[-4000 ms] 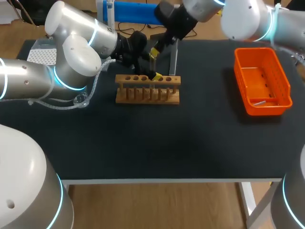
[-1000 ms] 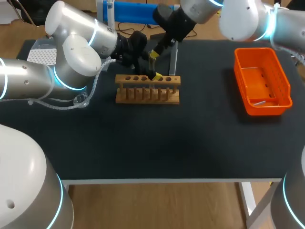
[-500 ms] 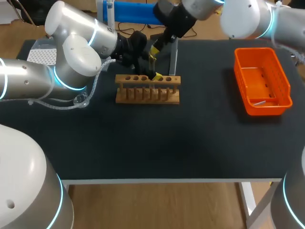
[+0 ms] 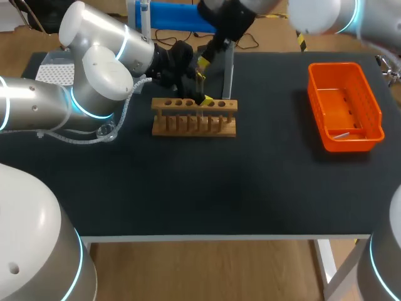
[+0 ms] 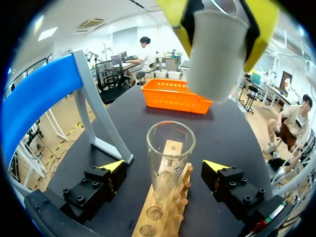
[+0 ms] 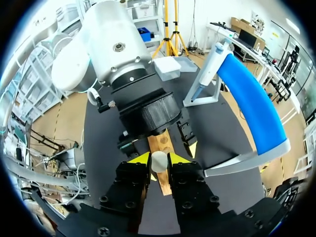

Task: Invert the test tube, pick up the pipette, mount the tip to pipette, aspirate from beaker and dispense into the tube, eject the tip, return the pipette, and cap with the stopper.

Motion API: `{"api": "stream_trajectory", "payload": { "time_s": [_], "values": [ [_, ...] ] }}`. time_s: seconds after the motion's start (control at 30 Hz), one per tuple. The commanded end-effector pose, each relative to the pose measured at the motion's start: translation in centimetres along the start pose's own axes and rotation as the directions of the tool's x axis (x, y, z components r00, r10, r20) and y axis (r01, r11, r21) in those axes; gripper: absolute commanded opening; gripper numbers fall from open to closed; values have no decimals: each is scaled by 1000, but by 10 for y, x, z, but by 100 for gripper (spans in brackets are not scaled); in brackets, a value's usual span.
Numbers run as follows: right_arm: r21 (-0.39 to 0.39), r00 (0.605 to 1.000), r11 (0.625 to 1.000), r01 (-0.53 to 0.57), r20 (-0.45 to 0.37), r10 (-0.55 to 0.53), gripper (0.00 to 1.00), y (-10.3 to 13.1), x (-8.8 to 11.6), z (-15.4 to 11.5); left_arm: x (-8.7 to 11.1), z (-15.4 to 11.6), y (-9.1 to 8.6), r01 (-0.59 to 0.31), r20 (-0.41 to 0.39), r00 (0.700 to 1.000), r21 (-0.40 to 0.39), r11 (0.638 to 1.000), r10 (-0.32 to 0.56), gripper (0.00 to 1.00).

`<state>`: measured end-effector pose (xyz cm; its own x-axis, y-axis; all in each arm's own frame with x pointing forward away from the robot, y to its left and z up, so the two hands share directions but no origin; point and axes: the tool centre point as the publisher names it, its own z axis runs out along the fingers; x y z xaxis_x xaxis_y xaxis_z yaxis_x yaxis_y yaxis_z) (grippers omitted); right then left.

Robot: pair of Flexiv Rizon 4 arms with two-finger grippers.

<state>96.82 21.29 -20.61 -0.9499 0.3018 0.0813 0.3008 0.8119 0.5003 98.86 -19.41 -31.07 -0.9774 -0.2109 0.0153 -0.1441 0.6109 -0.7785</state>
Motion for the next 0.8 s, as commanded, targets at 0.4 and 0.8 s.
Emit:
{"api": "stream_trajectory", "payload": {
  "time_s": [0.4, 0.8],
  "values": [
    [57, 1000, 998, 12, 4, -12, 0, -2, -3, 12, 0, 1, 1, -1, 0, 1000, 4, 1000, 1, 100],
    [94, 1000, 995, 17, 2, -18, 0, -8, -3, 23, 0, 1, 1, -1, 0, 1000, 4, 1000, 1, 100]
  ]
}}
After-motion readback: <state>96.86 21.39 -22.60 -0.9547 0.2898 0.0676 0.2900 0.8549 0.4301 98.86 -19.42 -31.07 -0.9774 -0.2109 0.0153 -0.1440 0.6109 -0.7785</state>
